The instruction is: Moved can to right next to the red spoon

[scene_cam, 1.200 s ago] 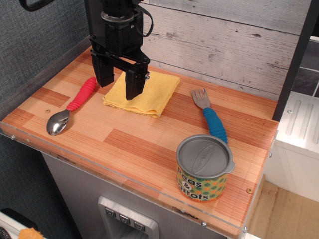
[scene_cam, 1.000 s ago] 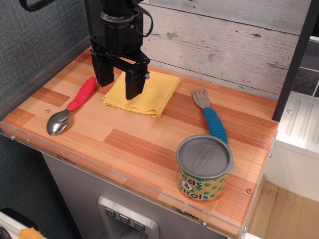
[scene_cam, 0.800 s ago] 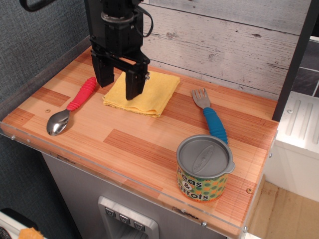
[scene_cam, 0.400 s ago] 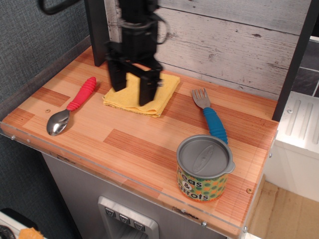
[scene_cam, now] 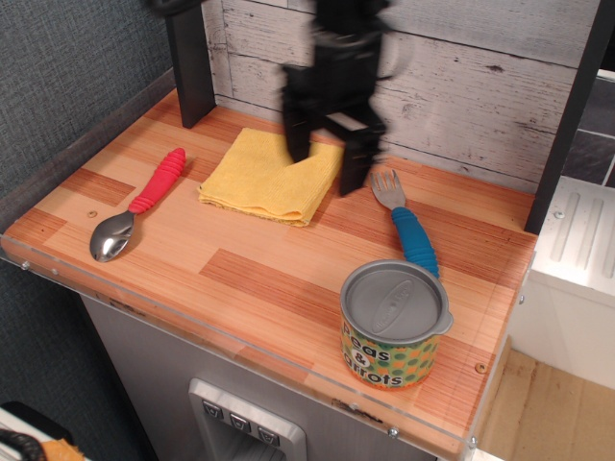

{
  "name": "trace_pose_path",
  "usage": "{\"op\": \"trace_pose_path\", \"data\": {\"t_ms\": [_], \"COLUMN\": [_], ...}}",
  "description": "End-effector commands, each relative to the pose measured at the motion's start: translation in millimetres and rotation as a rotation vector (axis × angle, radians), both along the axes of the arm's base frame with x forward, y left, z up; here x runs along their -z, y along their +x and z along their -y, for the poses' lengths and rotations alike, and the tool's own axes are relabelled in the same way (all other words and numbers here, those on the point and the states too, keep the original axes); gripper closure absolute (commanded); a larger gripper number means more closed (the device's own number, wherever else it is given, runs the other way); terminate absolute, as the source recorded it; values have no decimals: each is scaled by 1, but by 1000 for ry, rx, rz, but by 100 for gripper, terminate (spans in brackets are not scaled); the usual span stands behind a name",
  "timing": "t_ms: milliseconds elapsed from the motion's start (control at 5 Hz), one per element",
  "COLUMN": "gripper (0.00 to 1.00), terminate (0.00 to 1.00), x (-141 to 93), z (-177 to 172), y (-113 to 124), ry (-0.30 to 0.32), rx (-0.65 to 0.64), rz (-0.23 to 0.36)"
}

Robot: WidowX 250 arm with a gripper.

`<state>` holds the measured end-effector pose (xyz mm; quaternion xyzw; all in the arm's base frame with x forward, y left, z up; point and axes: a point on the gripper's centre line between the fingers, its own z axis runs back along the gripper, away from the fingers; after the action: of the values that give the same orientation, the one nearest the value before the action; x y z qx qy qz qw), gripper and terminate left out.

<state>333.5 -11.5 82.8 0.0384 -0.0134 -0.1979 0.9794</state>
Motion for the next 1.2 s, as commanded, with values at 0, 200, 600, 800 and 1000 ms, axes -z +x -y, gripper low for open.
{"op": "trace_pose_path", "data": {"t_ms": [0,200,600,800,1000], "gripper": [0,0,0,0,0], "terminate": [0,0,0,0,0], "x": [-23,-16,-4,1,7], "z": [57,75,92,100,106], "y": [3,-2,-19,-28,-35], "ry": [-36,-41,-78,-76,-70], "rx": [111,161,282,314,381], "rz": [77,58,47,43,45]}}
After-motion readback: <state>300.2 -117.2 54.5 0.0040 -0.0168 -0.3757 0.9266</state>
